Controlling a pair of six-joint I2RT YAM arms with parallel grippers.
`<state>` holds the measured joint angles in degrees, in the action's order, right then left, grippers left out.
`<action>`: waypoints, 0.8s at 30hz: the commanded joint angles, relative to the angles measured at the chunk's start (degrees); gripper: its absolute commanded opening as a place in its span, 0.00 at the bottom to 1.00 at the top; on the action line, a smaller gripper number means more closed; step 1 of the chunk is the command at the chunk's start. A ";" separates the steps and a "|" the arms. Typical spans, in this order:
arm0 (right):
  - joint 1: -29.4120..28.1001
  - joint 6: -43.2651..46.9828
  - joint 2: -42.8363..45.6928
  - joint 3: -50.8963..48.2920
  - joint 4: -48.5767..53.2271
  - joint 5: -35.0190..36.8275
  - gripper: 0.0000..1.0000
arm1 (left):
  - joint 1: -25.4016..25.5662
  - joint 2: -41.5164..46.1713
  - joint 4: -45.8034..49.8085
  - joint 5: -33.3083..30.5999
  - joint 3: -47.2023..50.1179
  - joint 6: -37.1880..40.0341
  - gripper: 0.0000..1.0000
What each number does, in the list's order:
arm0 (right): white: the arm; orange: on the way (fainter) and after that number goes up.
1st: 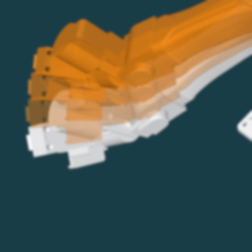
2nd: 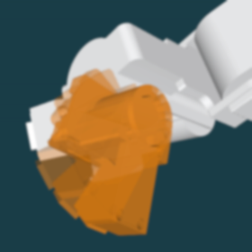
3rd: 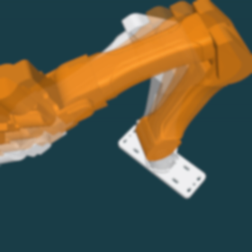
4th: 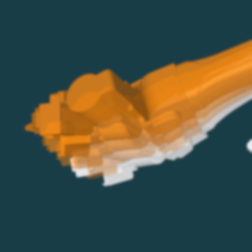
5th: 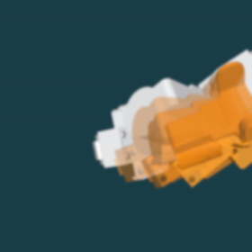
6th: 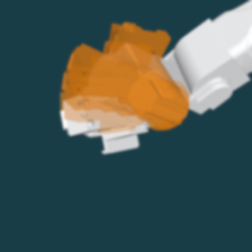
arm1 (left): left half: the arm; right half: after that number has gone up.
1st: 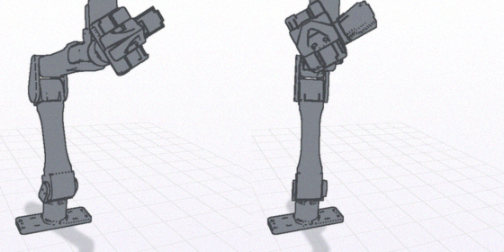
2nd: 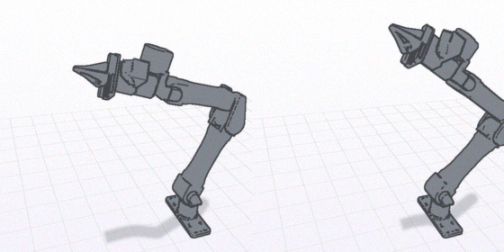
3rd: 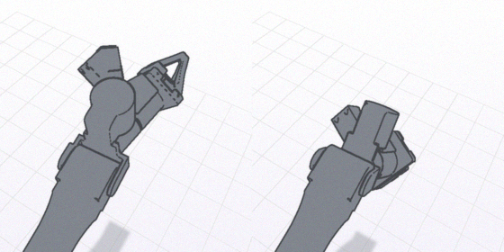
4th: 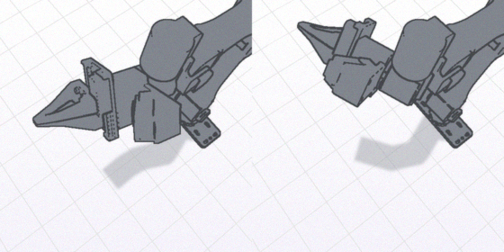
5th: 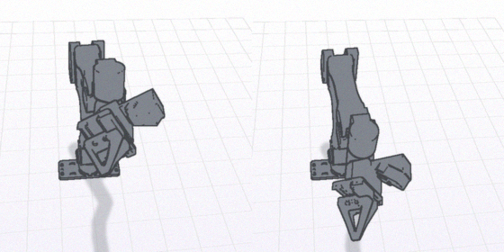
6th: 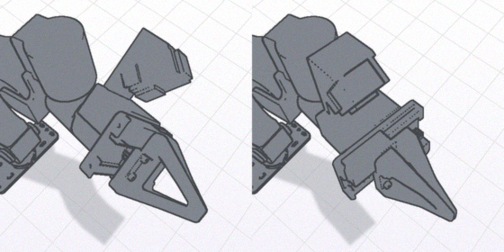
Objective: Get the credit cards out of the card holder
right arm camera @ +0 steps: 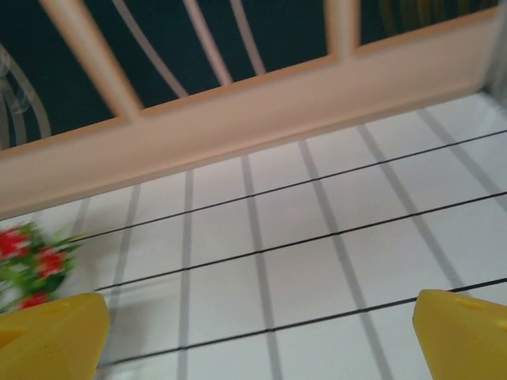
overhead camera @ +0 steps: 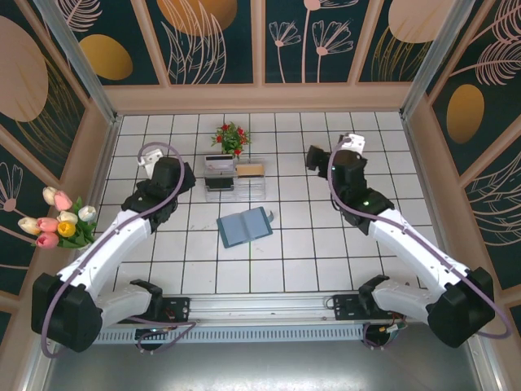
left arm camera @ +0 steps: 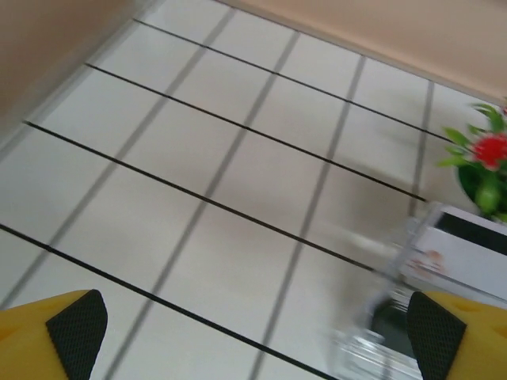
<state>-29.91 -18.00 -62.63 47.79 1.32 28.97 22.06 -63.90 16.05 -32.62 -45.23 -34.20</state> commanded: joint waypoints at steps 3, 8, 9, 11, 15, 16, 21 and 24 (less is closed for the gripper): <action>9.15 10.42 3.07 -9.56 -12.28 -0.03 0.99 | -1.86 5.00 -17.75 -14.57 9.81 9.44 0.99; 15.38 10.85 6.14 -20.96 -24.12 2.02 0.99 | -2.44 4.02 -32.59 -20.05 19.09 18.77 0.99; 16.45 10.88 6.34 -23.02 -25.98 2.01 0.99 | -2.46 3.74 -33.52 -20.96 20.08 19.50 0.99; 17.87 10.54 6.00 -26.15 -28.38 2.60 0.99 | -2.58 3.48 -36.34 -20.81 22.06 21.71 0.99; 19.84 12.61 4.70 -32.46 -35.85 1.87 0.99 | -5.19 2.76 -46.76 -17.34 27.57 24.74 0.99; 20.21 13.73 4.22 -34.30 -39.21 0.68 0.99 | -6.22 2.35 -49.79 -15.51 29.00 25.03 0.99; 21.09 18.11 -2.39 -38.85 -53.21 -4.71 0.99 | -11.45 -1.27 -62.24 -3.83 33.54 28.12 0.99; 21.04 19.70 -7.97 -38.18 -57.99 -6.73 0.99 | -13.90 -3.07 -66.01 1.59 34.51 29.48 0.99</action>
<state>-9.30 -1.54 -67.72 9.47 -44.82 25.61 9.85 -65.98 -39.59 -38.54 -11.62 -7.75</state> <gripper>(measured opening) 0.990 0.986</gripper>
